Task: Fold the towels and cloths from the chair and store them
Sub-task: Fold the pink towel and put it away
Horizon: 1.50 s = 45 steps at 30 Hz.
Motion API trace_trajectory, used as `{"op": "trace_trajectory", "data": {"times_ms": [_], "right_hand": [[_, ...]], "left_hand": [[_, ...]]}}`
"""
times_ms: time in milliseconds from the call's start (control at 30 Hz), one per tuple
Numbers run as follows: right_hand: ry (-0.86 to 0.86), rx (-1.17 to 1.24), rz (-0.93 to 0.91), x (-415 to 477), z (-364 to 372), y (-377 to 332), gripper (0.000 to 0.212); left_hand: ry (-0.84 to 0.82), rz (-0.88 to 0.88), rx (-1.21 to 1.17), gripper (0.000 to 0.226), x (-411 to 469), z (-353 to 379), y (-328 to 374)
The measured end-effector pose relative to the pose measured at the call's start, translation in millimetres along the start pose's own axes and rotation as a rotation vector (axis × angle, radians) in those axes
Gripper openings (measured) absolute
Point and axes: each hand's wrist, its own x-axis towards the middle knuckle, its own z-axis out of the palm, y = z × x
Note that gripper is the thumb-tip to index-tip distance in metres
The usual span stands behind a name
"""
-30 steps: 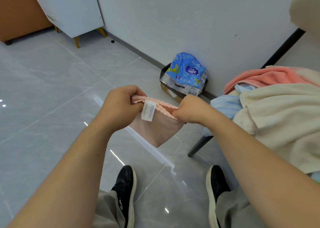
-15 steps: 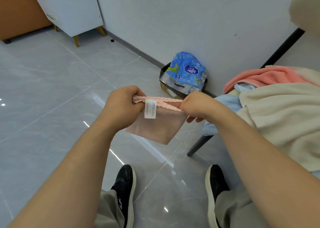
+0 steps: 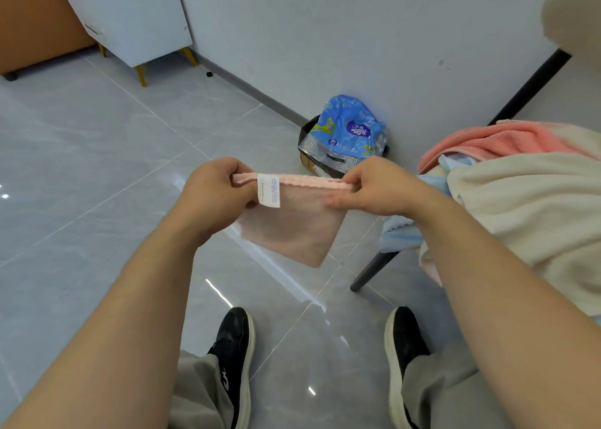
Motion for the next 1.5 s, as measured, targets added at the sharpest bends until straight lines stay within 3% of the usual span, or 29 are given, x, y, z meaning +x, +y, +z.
{"op": "trace_trajectory", "data": {"times_ms": [67, 233, 433, 533, 600, 700, 800, 900, 1000, 1100, 1200, 1300, 1367, 1500], "right_hand": [[0.072, 0.161, -0.045, 0, -3, 1, 0.056], [0.058, 0.874, -0.087, 2, 1, 0, 0.032], [0.130, 1.234, 0.023, 8, 3, -5, 0.027], [0.178, 1.214, -0.001, 10, 4, -3, 0.015], [0.336, 1.003, -0.078, 10, 5, -6, 0.007], [0.465, 0.701, -0.222, 8, 12, -15, 0.008], [0.429, 0.529, -0.296, 4, 19, -25, 0.007], [0.347, 0.446, -0.344, 1, 25, -31, 0.009], [0.305, 0.446, -0.367, -1, 31, -36, 0.008], [0.285, 0.452, -0.295, 0, 32, -36, 0.020], [0.055, 0.446, -0.180, 0, 27, -24, 0.039], [-0.139, 0.292, -0.106, 0, 21, -8, 0.053], [-0.097, 0.334, -0.052, 1, 18, -2, 0.058], [0.008, 0.633, 0.013, 2, 8, 3, 0.032]], "left_hand": [[-0.009, -0.035, -0.098, 0.006, 0, -2, 1], [0.040, -0.085, -0.246, 0.010, 5, 0, 2], [-0.030, -0.121, -0.499, 0.023, 7, -2, 4], [-0.051, -0.088, -0.440, 0.018, 6, -4, 4], [-0.085, -0.097, -0.406, 0.011, 4, -5, 5], [-0.258, -0.114, -0.239, 0.021, -1, -7, 5], [-0.471, -0.080, 0.050, 0.034, -5, -5, 4], [-0.552, -0.030, 0.006, 0.040, -8, 1, 8], [-0.440, 0.034, -0.088, 0.042, -9, 11, 13], [-0.269, 0.111, -0.032, 0.027, -7, 19, 14], [-0.124, 0.135, -0.050, 0.022, -2, 15, 13], [-0.026, 0.120, -0.052, 0.025, 0, 6, 10], [0.024, 0.079, -0.051, 0.027, 1, 2, 7], [0.059, 0.001, -0.087, 0.028, 3, -1, 8]]}}
